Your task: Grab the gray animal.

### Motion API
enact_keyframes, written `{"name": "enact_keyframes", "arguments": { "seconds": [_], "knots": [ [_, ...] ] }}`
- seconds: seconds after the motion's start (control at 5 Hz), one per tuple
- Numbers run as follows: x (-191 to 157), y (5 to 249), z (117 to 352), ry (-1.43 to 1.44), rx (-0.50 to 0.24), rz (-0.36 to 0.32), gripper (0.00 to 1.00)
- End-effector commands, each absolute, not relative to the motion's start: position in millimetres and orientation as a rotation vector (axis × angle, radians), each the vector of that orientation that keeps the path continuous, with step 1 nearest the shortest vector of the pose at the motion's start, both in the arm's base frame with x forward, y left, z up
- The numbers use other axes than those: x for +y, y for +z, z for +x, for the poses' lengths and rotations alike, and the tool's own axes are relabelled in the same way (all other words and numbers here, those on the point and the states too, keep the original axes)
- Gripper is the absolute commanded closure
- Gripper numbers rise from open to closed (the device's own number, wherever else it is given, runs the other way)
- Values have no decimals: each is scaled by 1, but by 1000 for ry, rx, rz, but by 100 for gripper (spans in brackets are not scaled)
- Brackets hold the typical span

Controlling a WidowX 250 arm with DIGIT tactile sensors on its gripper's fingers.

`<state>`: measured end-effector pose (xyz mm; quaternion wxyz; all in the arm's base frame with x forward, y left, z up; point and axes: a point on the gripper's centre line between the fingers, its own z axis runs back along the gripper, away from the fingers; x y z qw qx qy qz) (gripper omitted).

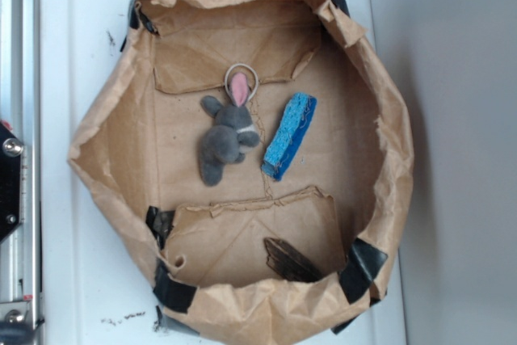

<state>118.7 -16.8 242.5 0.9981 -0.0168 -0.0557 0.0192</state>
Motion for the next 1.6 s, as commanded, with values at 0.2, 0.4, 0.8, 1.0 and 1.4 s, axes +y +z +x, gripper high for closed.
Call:
{"name": "enact_keyframes", "arguments": {
  "seconds": [0.2,0.4,0.8,1.0,1.4],
  "knots": [
    [-30,240,169,57,-108,-87,0],
    [-28,229,218,69,-90,-92,0],
    [15,186,255,51,-124,-41,0],
    [15,186,255,51,-124,-41,0],
    [15,186,255,51,-124,-41,0]
  ]
}}
